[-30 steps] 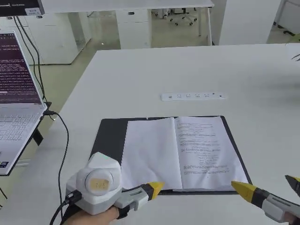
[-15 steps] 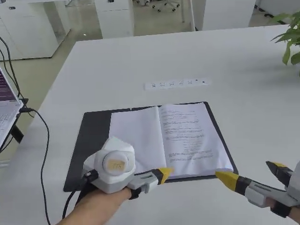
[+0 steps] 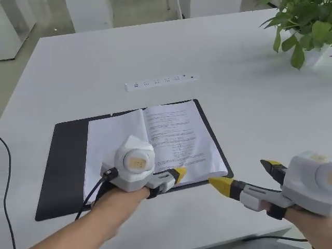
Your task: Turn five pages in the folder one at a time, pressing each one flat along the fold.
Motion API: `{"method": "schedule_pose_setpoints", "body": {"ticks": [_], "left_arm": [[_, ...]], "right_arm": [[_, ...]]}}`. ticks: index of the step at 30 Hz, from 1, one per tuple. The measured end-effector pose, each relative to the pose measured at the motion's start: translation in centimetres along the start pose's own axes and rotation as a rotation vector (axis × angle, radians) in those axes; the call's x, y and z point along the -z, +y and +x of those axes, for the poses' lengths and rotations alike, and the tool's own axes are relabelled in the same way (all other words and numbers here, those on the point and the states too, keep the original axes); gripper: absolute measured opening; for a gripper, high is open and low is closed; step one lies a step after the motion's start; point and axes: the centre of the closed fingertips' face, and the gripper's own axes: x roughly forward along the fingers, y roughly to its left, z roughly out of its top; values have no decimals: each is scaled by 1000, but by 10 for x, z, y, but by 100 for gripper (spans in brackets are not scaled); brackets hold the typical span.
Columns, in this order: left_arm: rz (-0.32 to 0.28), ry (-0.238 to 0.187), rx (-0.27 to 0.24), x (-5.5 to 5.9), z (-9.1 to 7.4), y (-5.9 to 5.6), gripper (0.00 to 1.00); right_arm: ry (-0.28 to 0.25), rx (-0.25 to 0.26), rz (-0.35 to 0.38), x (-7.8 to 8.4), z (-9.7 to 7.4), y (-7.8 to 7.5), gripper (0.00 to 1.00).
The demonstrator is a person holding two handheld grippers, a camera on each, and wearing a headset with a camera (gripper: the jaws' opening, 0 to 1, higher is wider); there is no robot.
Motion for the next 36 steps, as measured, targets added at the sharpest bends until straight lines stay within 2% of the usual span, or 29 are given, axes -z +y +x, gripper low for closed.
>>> {"method": "schedule_pose_setpoints", "body": {"ticks": [8,16,22,26,31,36], "left_arm": [[18,21,32,4,35,-18,70],[9,42,27,14,55,-26,64],[-6,52,8,21,63,-26,58],[9,62,-15,27,64,-24,53],[0,47,-27,28,66,-23,51],[3,12,-18,29,65,-25,48]], "right_arm": [[3,-9,-3,1,5,-3,95],[22,-21,-2,7,12,-5,93],[26,-31,4,7,16,-5,92],[29,-37,9,8,19,-5,91],[36,-47,14,11,23,-5,90],[42,-48,25,14,28,-6,90]]}}
